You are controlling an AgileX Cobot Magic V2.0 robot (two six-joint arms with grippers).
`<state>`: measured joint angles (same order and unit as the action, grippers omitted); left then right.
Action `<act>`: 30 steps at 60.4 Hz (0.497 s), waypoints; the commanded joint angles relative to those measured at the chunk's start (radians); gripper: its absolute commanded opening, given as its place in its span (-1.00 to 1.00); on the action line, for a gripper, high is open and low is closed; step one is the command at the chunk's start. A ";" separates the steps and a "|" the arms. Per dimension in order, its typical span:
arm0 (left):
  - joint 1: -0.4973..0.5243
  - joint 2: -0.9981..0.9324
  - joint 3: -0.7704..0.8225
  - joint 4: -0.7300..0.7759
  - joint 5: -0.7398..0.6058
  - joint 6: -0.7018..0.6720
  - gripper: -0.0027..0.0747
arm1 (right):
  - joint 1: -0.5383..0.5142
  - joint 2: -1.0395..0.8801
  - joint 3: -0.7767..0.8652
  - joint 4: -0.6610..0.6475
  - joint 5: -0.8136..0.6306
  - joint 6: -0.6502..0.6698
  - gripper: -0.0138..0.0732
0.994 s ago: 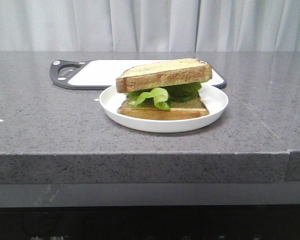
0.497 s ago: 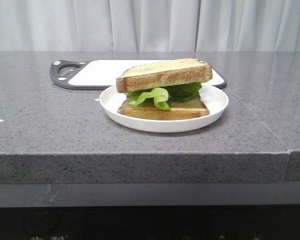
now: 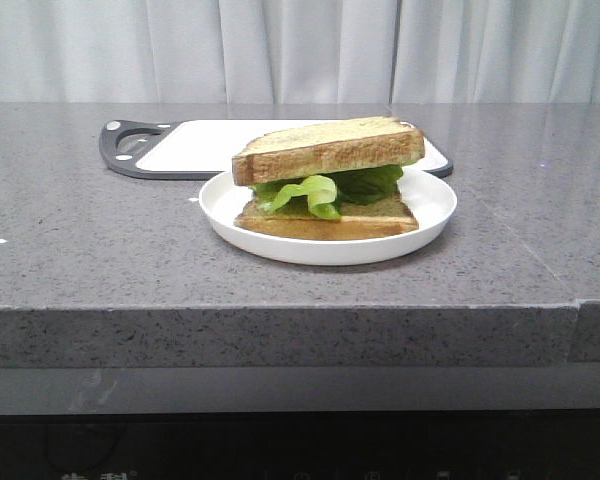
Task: Left arm grabs bread, right arm adds lettuce
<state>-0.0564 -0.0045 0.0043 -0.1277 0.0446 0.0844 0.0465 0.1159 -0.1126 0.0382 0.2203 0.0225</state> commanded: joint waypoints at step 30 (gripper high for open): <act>0.002 -0.018 0.004 -0.003 -0.084 -0.009 -0.98 | -0.038 -0.147 0.137 -0.001 -0.264 -0.001 -0.84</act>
<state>-0.0564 -0.0045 0.0043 -0.1277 0.0446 0.0844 0.0143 -0.0102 0.0272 0.0419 0.0460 0.0225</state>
